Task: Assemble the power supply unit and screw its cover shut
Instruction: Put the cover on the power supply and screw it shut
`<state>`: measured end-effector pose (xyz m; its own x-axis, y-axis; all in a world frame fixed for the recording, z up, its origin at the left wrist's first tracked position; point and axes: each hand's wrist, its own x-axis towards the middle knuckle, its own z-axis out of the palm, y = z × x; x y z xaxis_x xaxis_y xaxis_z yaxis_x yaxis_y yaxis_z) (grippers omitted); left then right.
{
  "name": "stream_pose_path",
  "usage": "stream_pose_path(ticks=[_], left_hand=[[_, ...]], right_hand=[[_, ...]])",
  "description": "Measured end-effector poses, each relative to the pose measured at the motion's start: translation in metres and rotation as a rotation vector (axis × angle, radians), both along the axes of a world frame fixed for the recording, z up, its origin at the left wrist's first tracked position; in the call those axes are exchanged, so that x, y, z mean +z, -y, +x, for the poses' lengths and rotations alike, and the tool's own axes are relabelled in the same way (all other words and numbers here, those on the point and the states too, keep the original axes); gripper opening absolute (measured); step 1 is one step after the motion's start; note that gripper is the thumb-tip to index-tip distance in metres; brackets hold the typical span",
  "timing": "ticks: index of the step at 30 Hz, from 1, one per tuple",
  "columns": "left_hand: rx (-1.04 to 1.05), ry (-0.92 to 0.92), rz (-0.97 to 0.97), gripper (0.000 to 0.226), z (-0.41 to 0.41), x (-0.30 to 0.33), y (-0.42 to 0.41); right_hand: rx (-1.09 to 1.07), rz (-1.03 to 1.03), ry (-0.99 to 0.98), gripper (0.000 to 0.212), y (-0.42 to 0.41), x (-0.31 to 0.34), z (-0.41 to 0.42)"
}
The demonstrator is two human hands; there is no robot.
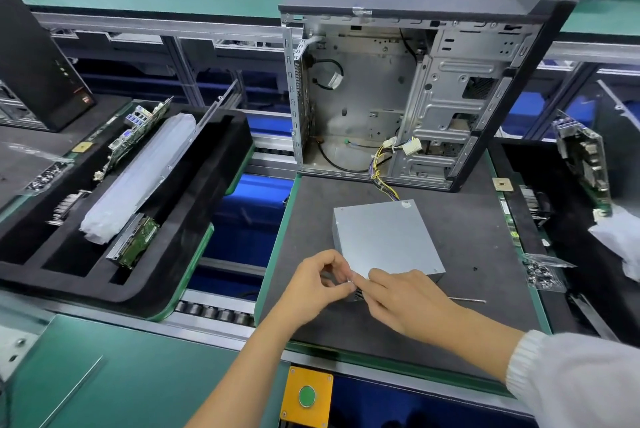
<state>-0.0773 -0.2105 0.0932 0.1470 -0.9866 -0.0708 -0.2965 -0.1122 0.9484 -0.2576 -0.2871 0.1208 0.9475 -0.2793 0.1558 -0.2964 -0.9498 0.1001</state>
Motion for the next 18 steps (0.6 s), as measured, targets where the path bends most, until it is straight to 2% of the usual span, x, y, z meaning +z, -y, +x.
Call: stream_pose_path(ticks=[2, 9, 13, 16, 18], left_hand=[[0.016, -0.049, 0.022, 0.014, 0.000, -0.002, 0.001], [0.035, -0.368, 0.096, 0.007, 0.000, -0.010, -0.003], [0.043, -0.431, 0.120, 0.006, 0.000, -0.010, -0.003], [0.049, -0.401, 0.101, 0.007, 0.000, -0.010, -0.004], [0.048, -0.349, 0.062, 0.006, -0.001, -0.010, -0.005]], right_hand=[[-0.030, 0.078, -0.008, 0.042, 0.001, 0.002, 0.000], [-0.006, 0.100, 0.043, 0.040, 0.003, 0.005, -0.002], [0.013, 0.142, 0.028, 0.039, 0.006, 0.004, -0.003], [-0.039, 0.338, 0.007, 0.037, 0.010, 0.013, -0.001], [-0.122, 0.527, 0.126, 0.034, 0.014, 0.023, 0.003]])
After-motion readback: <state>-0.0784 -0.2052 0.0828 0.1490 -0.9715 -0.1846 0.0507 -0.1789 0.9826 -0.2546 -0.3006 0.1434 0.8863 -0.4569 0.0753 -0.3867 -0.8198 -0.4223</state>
